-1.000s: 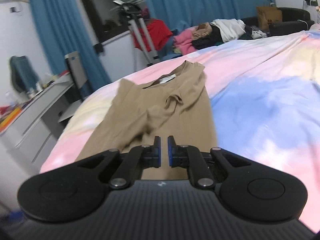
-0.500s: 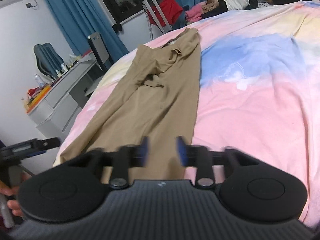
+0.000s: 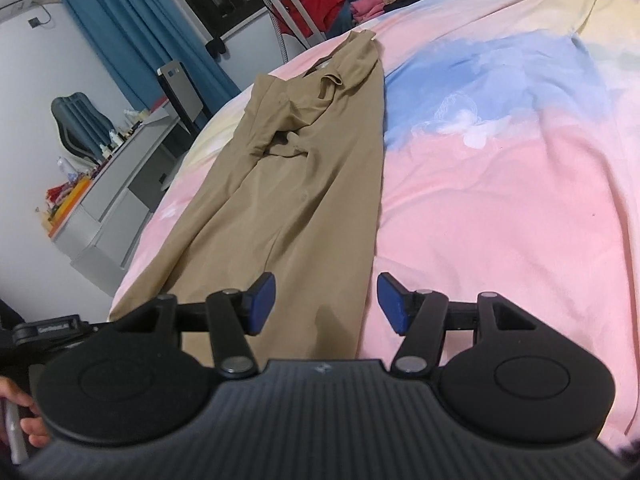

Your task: Fold clothes

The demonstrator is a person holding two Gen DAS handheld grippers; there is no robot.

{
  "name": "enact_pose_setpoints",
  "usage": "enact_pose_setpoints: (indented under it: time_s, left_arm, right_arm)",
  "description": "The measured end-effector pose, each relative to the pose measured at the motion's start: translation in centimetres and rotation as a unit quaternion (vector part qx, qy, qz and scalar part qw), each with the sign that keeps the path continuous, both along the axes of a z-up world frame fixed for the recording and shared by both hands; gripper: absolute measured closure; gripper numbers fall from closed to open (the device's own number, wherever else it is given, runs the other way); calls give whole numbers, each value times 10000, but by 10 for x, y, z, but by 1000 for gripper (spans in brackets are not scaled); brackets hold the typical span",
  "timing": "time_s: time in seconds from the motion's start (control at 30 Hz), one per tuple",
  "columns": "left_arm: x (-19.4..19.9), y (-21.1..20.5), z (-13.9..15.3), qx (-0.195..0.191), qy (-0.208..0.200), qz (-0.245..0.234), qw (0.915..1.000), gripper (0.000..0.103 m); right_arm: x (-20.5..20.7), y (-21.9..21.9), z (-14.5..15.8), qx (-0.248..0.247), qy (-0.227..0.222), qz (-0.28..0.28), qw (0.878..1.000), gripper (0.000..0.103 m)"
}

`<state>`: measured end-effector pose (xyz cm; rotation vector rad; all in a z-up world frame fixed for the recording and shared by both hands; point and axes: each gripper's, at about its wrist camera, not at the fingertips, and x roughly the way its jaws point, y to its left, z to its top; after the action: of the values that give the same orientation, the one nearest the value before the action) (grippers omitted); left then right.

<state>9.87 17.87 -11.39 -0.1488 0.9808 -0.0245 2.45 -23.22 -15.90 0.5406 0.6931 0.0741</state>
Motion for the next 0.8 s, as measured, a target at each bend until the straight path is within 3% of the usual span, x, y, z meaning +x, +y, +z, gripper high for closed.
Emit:
enact_pose_setpoints:
  time_s: [0.07,0.13,0.23,0.3,0.4,0.53,0.7,0.8]
  left_arm:
    - [4,-6,-6,326,60,-18,9994,45]
    - [5,-10,-11,349,180,-181,9991,88]
    - [-8,-26,3,698,-94,-438,9966,101]
    - [-19,-47,18,1035,-291,-813,9909,101]
    - [-37,-82,42,1533,-514,-1519,9751,101]
    - [-56,-127,64,1673,-465,-2373,9558,101]
    - [-69,-161,44,1542,-119,-2937,9433,100]
    - [-71,-164,16,1398,266,-3012,9429,92]
  right_arm:
    - [1,4,-2,-63,42,47,10000,43]
    - [3,9,-4,-136,97,120,9998,43]
    - [3,12,-7,-241,176,168,9994,43]
    - [3,10,-8,-236,215,156,9994,43]
    - [4,6,-9,-127,252,97,9996,43]
    - [6,1,-12,-3,333,-13,9994,43]
    - [7,-4,-12,110,356,-69,9993,43]
    - [6,-6,-12,201,364,-42,9991,43]
